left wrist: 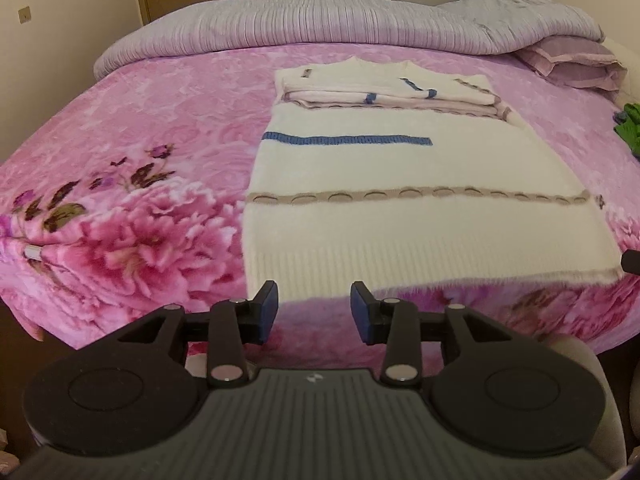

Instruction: Fold clothes

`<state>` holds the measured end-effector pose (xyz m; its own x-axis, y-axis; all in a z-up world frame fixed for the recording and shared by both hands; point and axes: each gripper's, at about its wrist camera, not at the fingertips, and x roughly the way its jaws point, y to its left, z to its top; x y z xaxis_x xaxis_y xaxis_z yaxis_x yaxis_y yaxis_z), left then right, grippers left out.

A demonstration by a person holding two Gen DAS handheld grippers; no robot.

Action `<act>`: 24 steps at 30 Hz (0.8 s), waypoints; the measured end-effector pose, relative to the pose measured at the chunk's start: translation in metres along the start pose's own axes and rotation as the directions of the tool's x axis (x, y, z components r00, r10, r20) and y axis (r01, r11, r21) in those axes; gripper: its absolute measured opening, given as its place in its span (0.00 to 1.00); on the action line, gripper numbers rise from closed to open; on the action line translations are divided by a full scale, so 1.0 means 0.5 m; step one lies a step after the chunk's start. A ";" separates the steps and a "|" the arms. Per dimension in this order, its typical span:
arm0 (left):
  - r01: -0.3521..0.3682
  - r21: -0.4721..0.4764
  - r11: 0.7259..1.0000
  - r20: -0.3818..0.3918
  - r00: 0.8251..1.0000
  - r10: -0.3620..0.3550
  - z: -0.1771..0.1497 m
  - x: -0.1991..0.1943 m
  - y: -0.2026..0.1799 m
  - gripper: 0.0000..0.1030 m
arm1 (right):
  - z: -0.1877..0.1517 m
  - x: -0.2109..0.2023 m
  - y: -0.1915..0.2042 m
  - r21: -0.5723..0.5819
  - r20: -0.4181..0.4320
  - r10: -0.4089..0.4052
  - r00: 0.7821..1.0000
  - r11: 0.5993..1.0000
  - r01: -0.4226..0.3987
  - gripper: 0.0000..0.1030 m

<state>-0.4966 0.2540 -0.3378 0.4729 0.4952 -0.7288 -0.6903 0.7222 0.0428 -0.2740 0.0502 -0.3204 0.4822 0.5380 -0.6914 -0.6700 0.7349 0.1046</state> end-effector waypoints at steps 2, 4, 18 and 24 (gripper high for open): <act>-0.002 0.005 1.000 0.001 1.000 0.002 -0.009 -0.009 -0.002 0.36 | -0.009 -0.013 0.005 0.001 -0.009 0.014 1.000 1.000 -0.014 0.55; -0.002 0.014 1.000 0.000 1.000 0.002 -0.018 -0.018 -0.006 0.36 | -0.017 -0.021 0.010 -0.001 -0.020 0.029 0.999 1.000 -0.029 0.56; 0.010 0.062 0.998 -0.002 1.000 -0.010 -0.057 -0.046 -0.031 0.40 | -0.058 -0.048 0.024 -0.027 -0.069 0.064 0.996 0.997 -0.066 0.57; 0.007 0.059 0.998 -0.003 1.000 -0.007 -0.058 -0.044 -0.028 0.41 | -0.063 -0.046 0.028 -0.026 -0.085 0.072 0.994 0.997 -0.074 0.57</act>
<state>-0.5133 0.2191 -0.3421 0.4756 0.4888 -0.7314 -0.6537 0.7527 0.0780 -0.3123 0.0353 -0.3256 0.3831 0.5524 -0.7404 -0.7186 0.6818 0.1368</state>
